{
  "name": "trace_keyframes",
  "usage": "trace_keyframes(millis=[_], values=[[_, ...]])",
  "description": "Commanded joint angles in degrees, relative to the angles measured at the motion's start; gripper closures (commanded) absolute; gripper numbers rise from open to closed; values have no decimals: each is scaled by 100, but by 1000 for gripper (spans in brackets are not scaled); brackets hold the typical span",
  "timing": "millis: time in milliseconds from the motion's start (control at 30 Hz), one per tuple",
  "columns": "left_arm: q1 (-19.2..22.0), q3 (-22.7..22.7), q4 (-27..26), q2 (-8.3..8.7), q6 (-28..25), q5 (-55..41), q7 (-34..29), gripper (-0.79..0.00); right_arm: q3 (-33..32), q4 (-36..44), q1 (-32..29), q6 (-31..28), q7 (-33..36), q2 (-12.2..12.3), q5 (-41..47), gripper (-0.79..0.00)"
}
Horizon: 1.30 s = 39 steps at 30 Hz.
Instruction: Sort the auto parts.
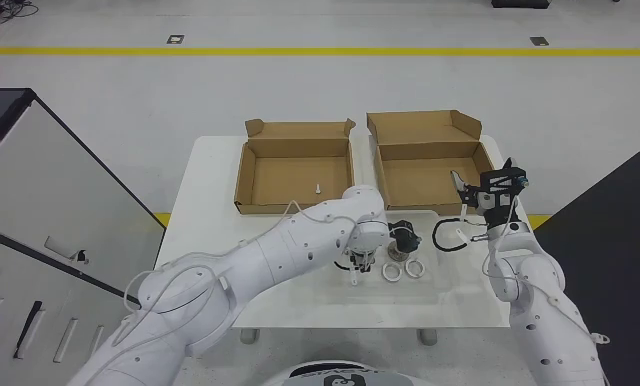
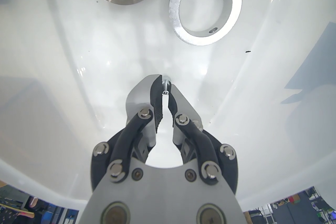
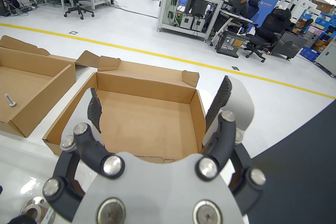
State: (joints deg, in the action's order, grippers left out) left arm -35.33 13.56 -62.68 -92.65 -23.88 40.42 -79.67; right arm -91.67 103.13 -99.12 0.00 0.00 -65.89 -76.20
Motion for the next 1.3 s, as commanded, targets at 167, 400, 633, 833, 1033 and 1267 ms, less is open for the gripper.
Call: trace_keyframes(millis=[167, 400, 633, 833, 1033, 1267], values=[[53, 132, -1, -12, 108, -68, 5, 0, 0, 0, 0, 0, 0, 0, 0, -785], [218, 631, -827, 195, 377, -352, -450, 0, 0, 0, 0, 0, 0, 0, 0, -785], [389, 937, -1994, 651, 760, -719, -833, 0, 0, 0, 0, 0, 0, 0, 0, -785], [686, 889, -2489, 1049, 765, -964, -833, 0, 0, 0, 0, 0, 0, 0, 0, -785], [1043, 606, -2716, 1342, 1103, -1225, -833, 0, 0, 0, 0, 0, 0, 0, 0, -785], [1277, 462, -2794, 1526, 1304, -1463, -833, 0, 0, 0, 0, 0, 0, 0, 0, -785]])
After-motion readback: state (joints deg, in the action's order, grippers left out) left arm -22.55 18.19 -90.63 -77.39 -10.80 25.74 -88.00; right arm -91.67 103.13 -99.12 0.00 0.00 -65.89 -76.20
